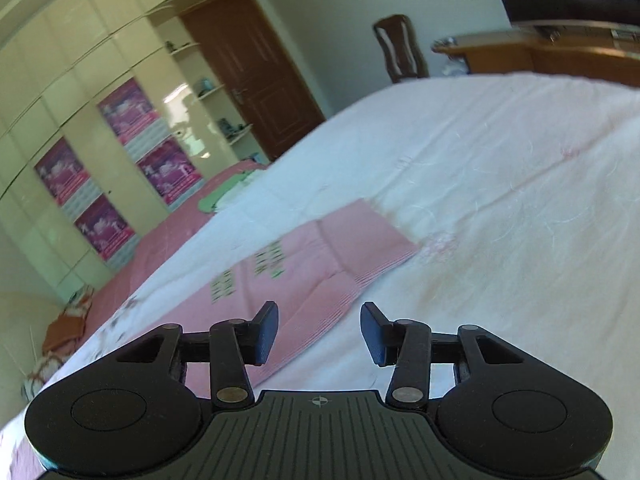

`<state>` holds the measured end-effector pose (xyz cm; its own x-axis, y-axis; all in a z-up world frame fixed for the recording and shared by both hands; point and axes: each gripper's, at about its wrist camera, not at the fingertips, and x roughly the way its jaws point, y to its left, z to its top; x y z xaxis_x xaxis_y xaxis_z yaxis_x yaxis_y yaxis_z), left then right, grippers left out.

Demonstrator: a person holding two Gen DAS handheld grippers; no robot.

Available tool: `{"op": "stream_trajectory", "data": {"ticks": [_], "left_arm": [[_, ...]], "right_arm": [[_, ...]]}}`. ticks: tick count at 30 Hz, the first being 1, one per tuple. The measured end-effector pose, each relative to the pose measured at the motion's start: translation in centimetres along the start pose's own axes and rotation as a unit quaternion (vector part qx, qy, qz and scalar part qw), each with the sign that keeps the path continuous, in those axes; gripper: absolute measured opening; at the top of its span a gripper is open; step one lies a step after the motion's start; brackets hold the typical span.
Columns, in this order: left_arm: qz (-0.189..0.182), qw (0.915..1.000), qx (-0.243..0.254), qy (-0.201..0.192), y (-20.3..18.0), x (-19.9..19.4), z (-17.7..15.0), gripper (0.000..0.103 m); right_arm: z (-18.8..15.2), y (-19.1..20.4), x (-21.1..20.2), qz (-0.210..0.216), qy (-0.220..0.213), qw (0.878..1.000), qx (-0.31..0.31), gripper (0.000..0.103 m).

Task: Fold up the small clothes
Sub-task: 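Grasp the pink sweater's sleeve cuff with the right tool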

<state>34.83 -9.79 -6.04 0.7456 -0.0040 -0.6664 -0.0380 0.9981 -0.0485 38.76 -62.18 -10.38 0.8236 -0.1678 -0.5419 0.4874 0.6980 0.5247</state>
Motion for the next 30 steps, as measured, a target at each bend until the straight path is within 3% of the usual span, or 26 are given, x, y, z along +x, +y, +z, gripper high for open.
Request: {"op": "stream_trajectory", "data": {"ticks": [3, 10, 11, 12, 14, 15, 16, 17, 20, 24, 26, 30], "left_arm": [[0.002, 0.9998, 0.001, 0.018, -0.2, 1.6, 0.2, 0.094], [0.009, 0.9995, -0.007, 0.029, 0.7, 2.9, 0.6, 0.094], [0.019, 0.9995, -0.007, 0.023, 1.0, 2.7, 0.7, 0.094], [0.03, 0.9994, -0.001, 0.018, 1.2, 2.6, 0.9, 0.095], [0.038, 0.9991, 0.009, 0.016, 2.1, 2.5, 1.1, 0.097], [0.041, 0.9989, 0.01, 0.023, 2.7, 2.7, 1.1, 0.094], [0.037, 0.9988, 0.011, 0.03, 3.3, 2.7, 1.2, 0.088], [0.033, 0.9987, 0.017, 0.035, 3.9, 2.7, 1.2, 0.085], [0.044, 0.998, 0.032, 0.032, 5.8, 2.4, 1.2, 0.081], [0.029, 0.9991, -0.006, 0.029, 9.3, 2.7, 1.3, 0.071], [0.025, 0.9991, -0.022, 0.025, 10.9, 2.9, 1.4, 0.065], [0.009, 0.9991, -0.032, 0.025, 14.2, 2.7, 1.5, 0.064]], "right_arm": [[0.5, -2.2, 2.4, -0.006, 0.014, 0.999, 0.04, 0.045], [2.7, -5.6, 2.9, 0.041, 0.014, 0.993, 0.112, 0.045], [3.2, -5.6, 2.9, 0.036, 0.016, 0.994, 0.106, 0.015], [3.5, -5.4, 2.7, 0.026, 0.018, 0.995, 0.091, 0.005], [4.0, -4.6, 1.0, 0.026, -0.023, 0.999, 0.039, 0.005], [3.9, -4.1, 1.1, 0.002, -0.017, 1.0, 0.006, 0.005], [3.6, -4.0, 2.3, -0.029, 0.021, 0.999, 0.003, 0.005], [3.5, -4.2, 2.1, -0.029, 0.02, 0.999, 0.015, 0.005], [3.7, -1.7, -0.3, -0.022, -0.012, 0.999, -0.034, 0.005], [2.2, 3.3, -3.2, 0.004, -0.017, 0.995, -0.099, 0.005], [0.3, 6.6, -4.6, 0.028, -0.014, 0.99, -0.141, 0.005], [-4.9, 13.1, -6.9, 0.082, 0.004, 0.977, -0.197, 0.005]]}}
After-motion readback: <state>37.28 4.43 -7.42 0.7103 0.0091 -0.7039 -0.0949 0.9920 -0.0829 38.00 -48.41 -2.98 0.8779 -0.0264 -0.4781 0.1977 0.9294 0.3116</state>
